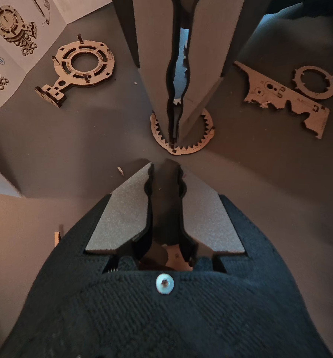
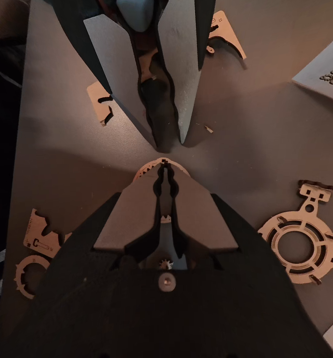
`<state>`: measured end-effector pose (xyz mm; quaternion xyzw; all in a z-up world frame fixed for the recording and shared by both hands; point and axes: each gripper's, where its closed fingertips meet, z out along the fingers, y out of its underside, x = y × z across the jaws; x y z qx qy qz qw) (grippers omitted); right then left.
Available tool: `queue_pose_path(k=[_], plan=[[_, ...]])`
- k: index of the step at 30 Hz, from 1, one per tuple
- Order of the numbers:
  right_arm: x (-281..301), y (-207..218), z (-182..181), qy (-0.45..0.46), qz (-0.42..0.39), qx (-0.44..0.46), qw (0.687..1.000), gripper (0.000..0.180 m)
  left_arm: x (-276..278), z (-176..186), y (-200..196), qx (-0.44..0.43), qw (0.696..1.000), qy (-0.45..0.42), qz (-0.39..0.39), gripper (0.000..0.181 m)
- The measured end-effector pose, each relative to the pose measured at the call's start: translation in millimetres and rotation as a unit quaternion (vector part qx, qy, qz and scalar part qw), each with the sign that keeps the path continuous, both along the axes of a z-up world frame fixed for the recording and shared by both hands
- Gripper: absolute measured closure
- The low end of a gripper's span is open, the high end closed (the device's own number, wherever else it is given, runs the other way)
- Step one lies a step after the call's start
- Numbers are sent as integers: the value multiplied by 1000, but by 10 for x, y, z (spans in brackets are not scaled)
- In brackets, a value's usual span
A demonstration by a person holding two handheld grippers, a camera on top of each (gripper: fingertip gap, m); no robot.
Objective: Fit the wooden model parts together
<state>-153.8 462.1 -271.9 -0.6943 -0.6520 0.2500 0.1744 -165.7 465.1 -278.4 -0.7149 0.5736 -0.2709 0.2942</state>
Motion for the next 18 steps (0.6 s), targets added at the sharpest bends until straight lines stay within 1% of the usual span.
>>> queue_pose_path(k=[18], plan=[[-16, -23, -22, -41, 9, 5, 999, 178, 9, -3, -18, 0, 1000, 0, -3, 159]])
